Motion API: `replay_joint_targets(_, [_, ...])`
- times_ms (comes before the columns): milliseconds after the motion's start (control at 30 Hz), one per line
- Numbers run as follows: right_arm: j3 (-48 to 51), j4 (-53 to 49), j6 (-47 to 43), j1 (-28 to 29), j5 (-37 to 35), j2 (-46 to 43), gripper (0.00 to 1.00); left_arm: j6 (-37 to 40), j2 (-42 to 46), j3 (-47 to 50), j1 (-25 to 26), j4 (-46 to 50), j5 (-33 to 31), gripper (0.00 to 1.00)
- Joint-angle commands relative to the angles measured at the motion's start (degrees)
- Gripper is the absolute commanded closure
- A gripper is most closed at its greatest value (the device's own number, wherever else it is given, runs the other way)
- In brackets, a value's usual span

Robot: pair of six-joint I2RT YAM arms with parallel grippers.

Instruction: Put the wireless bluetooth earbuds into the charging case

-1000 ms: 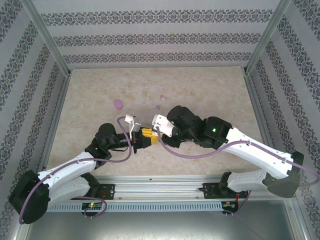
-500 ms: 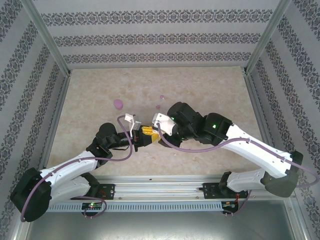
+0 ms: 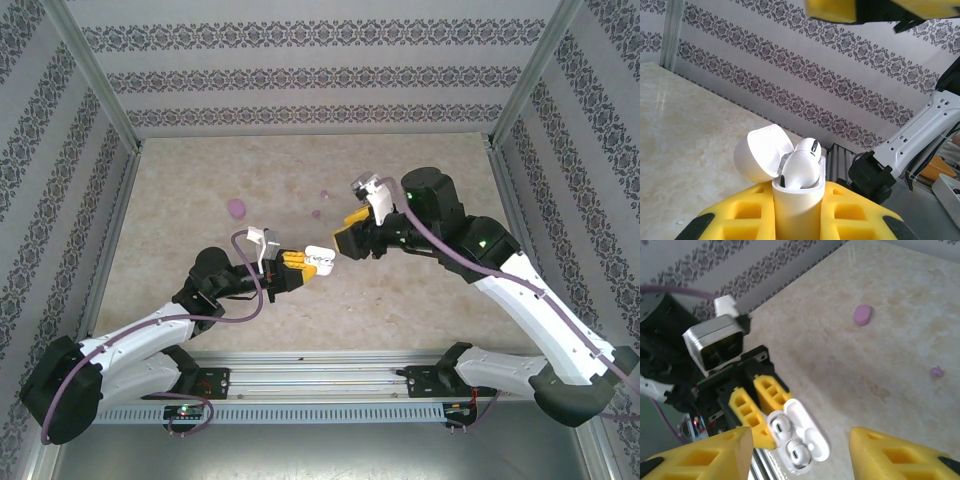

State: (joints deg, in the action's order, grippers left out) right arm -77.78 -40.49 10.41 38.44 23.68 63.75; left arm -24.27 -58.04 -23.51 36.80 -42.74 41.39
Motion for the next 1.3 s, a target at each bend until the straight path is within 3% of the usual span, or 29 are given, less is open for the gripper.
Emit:
replay_joint_targets(0, [4.41,7.03,14.93,-4.51,5.42,0.61,0.44,-0.17,0.91,0.03,0.47,-4.57,0.87,1.00])
replay_joint_targets(133, [8.68,12.96,25.82,-9.16,10.94,1.86,0.43,-0.41,-0.45,0.13,0.48,-6.98,1.96,1.00])
replay_joint_targets(267, [11.99,17.95,32.33,-10.31,14.75,3.21,0.43,-0.44,-3.02,-1.29,0.47,-7.75,3.70,1.00])
replay_joint_targets(800, [13.88,15.17,35.38,-9.48,23.78,8.54,0.45,-1.66,-13.75,-6.19,0.47,-16.48,5.06,1.00])
replay_joint_targets(1067, [12.31,14.68,33.19,-8.90,27.91,7.22,0.46,1.67,-12.69,-7.44,0.54,-4.12,-1.26,1.00])
replay_joint_targets(1267, [8.22,9.90,25.32,-10.55,27.76,2.34,0.47,2.80,-9.19,-7.73,0.44,9.21,-7.16,1.00])
